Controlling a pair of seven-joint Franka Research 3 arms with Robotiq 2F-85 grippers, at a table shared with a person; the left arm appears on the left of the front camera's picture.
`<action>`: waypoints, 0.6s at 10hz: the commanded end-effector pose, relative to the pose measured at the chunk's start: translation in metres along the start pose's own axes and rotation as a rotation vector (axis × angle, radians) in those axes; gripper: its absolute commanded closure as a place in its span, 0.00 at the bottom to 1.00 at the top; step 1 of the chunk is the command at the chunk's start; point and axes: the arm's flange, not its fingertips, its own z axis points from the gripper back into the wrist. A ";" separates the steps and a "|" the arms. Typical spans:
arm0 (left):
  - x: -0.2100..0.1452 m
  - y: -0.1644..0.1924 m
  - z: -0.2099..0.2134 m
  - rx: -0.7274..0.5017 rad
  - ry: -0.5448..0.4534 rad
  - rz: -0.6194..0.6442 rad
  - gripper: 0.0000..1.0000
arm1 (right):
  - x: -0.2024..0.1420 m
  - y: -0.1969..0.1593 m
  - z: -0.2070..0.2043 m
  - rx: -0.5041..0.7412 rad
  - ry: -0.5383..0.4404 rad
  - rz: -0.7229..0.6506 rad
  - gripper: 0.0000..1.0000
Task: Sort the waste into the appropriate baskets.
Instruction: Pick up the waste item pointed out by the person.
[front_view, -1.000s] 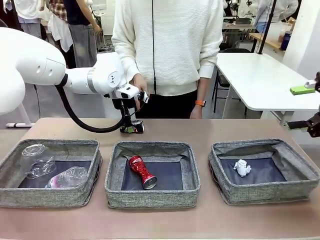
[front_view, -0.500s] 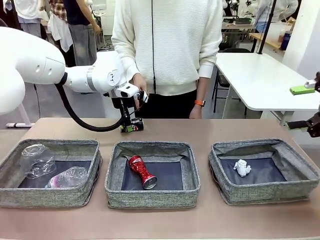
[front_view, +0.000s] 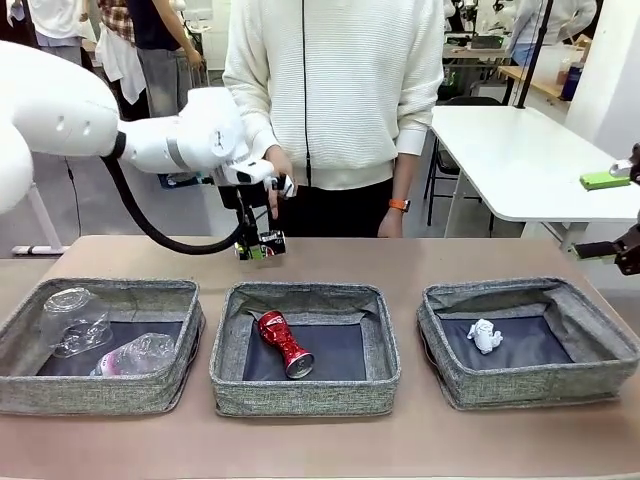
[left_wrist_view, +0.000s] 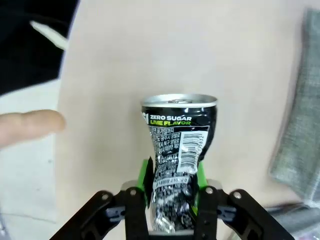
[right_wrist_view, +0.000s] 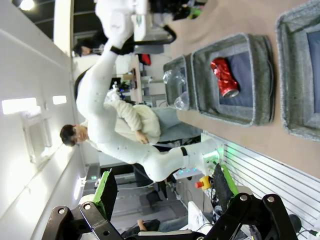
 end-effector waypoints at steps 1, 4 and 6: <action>-0.015 -0.106 0.094 -0.142 -0.090 -0.026 1.00 | 0.001 0.002 -0.002 0.021 0.000 0.014 0.00; -0.044 -0.252 0.172 -0.168 0.001 -0.163 1.00 | 0.001 0.002 -0.002 0.021 0.000 0.014 0.00; -0.060 -0.269 0.182 -0.031 -0.033 -0.070 1.00 | 0.001 0.002 -0.002 0.021 0.000 0.014 0.00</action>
